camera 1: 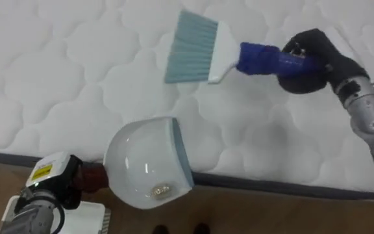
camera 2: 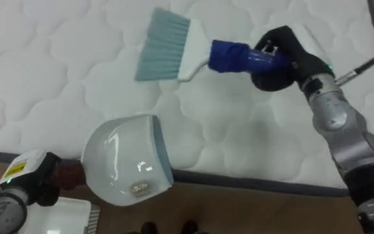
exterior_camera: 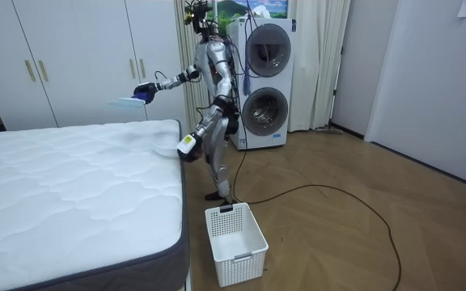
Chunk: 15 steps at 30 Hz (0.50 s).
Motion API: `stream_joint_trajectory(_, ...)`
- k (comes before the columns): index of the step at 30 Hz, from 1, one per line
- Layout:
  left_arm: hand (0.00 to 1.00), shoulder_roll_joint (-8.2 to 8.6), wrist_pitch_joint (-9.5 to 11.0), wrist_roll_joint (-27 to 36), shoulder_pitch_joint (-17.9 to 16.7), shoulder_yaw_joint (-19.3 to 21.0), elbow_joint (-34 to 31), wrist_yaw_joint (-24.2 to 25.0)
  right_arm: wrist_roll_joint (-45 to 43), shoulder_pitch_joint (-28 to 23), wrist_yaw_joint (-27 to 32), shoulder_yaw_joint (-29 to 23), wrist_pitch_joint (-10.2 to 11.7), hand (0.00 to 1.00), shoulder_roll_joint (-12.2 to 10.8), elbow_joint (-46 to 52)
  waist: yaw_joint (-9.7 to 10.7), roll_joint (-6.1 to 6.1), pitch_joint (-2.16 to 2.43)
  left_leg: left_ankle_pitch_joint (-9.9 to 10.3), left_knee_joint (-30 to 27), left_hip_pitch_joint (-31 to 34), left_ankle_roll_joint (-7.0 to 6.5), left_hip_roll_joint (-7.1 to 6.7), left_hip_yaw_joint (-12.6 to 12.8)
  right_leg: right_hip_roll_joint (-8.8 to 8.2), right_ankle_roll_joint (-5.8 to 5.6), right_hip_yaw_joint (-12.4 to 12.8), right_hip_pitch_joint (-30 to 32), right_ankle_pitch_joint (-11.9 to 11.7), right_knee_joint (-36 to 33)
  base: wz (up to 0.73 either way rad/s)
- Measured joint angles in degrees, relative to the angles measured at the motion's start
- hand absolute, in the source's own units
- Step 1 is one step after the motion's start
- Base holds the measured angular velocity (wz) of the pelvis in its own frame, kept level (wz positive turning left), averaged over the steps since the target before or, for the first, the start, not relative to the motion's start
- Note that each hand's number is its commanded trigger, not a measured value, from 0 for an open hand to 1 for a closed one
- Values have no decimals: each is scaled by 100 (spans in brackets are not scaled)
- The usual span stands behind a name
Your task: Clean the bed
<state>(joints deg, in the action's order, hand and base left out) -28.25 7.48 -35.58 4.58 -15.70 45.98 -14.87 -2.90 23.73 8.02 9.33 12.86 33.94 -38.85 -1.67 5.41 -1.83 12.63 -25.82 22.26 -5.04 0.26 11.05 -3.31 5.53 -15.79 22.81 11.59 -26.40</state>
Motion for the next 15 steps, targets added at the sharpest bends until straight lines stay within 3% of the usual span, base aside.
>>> stream_joint_trajectory(1,100,1,-3,-3,-4,7,-99,0,294,-41,96,-80,-46,100,-1,-210,4,14,26,0,77,-73,0,-8,1,13,-10,1,-67,5,65,0)
stream_joint_trajectory(8,100,212,-20,-2,-10,204,-202,6,1533,-415,552,-510,-123,100,-10,-792,82,-8,81,-15,395,-625,15,2,-33,137,-96,-10,-719,-144,582,0)
stream_joint_trajectory(10,100,288,-117,-1,-43,263,-245,7,1777,-567,632,-607,-249,100,-20,-791,82,-27,117,-15,525,-786,15,-7,-22,150,-118,-8,-846,-192,662,-4)
stream_joint_trajectory(14,100,346,-304,-3,-389,415,-908,10,1879,-608,841,-624,-469,100,-44,-767,125,-38,126,-19,621,-987,20,-22,11,155,-135,25,-999,-182,714,-3)
stream_joint_trajectory(15,100,363,-313,-3,-442,430,-975,10,1878,-609,863,-624,-492,58,-55,-766,128,-41,129,-21,630,-1027,23,-21,11,161,-135,25,-1049,-182,737,0)
